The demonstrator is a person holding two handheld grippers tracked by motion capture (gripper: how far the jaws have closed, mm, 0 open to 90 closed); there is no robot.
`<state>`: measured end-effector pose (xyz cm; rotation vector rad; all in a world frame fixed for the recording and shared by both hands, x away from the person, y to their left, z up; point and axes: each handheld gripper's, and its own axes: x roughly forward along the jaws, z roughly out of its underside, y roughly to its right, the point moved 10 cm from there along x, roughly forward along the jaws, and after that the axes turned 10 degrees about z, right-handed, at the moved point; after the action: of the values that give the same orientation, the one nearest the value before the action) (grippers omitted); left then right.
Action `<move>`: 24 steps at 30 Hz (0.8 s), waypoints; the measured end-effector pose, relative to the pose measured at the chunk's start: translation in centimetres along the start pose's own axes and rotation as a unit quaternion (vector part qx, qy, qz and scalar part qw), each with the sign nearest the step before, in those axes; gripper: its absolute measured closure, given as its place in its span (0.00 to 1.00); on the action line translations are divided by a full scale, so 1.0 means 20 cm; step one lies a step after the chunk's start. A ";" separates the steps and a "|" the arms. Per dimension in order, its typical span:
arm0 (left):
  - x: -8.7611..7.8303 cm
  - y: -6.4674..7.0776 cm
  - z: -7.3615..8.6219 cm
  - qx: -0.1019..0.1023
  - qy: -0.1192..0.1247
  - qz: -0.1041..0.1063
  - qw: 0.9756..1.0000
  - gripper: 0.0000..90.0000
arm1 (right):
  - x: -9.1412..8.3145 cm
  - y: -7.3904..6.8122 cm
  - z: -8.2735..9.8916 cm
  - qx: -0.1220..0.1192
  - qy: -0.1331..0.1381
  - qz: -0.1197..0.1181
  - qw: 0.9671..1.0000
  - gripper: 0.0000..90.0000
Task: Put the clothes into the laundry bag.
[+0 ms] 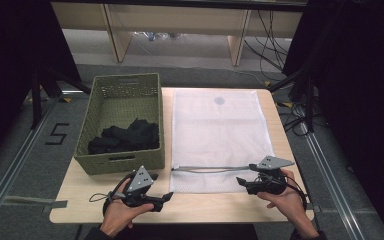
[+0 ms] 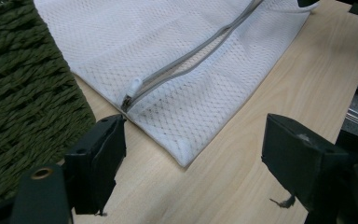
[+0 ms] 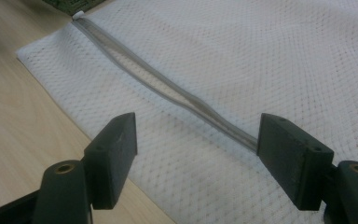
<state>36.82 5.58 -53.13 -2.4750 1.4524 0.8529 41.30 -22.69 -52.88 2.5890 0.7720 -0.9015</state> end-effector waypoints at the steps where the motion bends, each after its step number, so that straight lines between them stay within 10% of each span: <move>1: 0.00 0.00 0.00 0.000 0.000 0.000 1.000 0.24 | 0.00 0.00 0.00 0.005 -0.004 -0.002 1.000 0.33; 24: 0.03 0.00 -0.01 0.001 -0.001 0.010 1.000 0.24 | 0.03 0.01 0.01 -0.011 -0.010 0.006 1.000 0.33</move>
<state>37.17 5.10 -53.18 -2.4613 1.4779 0.8561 41.67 -22.72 -53.32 2.5589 0.7561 -0.9093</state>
